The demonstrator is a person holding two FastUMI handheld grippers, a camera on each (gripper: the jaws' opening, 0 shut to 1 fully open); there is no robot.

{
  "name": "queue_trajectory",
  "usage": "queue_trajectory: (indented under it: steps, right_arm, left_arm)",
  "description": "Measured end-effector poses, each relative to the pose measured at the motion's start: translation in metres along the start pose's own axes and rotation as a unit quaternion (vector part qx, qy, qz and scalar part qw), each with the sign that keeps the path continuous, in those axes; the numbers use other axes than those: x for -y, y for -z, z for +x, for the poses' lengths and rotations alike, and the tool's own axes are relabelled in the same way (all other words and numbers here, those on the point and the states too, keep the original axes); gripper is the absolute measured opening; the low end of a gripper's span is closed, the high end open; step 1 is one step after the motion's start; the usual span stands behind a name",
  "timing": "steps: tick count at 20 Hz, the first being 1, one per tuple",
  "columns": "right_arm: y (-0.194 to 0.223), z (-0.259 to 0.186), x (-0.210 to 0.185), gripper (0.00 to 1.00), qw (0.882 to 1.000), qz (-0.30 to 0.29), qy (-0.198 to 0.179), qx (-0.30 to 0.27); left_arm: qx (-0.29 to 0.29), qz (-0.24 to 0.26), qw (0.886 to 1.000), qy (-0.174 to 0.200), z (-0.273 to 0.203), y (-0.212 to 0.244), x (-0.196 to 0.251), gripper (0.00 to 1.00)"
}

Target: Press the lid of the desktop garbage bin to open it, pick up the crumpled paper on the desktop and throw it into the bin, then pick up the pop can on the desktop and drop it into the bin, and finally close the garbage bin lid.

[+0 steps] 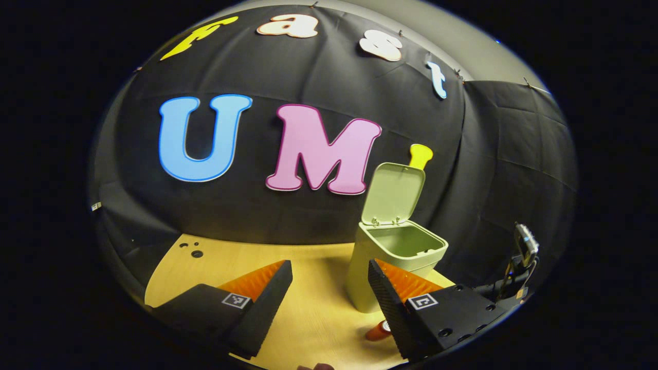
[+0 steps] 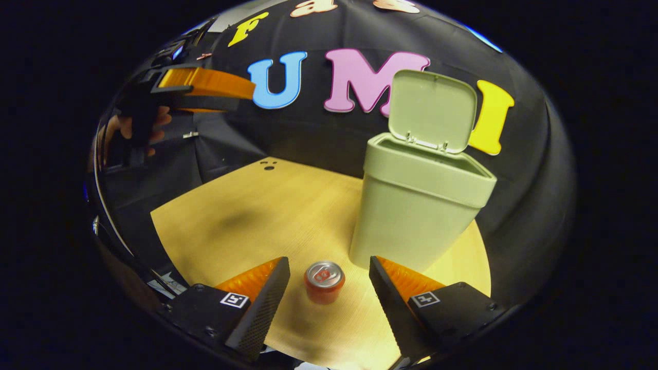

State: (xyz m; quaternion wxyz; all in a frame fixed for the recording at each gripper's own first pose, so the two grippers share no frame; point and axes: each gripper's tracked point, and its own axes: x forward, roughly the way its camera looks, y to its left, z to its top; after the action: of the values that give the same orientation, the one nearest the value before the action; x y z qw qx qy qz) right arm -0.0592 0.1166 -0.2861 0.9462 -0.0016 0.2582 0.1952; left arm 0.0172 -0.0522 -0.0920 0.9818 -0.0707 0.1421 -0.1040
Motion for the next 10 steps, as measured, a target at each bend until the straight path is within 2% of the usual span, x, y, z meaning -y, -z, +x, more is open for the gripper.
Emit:
queue_trajectory:
  steps: [5,10]
  right_arm:
    - [0.033,0.036,-0.004,0.98,0.999,0.013,-0.02,-0.045]
    - [0.048,0.062,-0.003,0.98,0.996,0.029,-0.03,-0.073]
  left_arm:
    - [-0.013,-0.005,0.999,-0.044,-0.019,0.013,-0.026,0.95]
    - [-0.022,-0.009,0.997,-0.072,-0.03,0.023,-0.041,0.95]
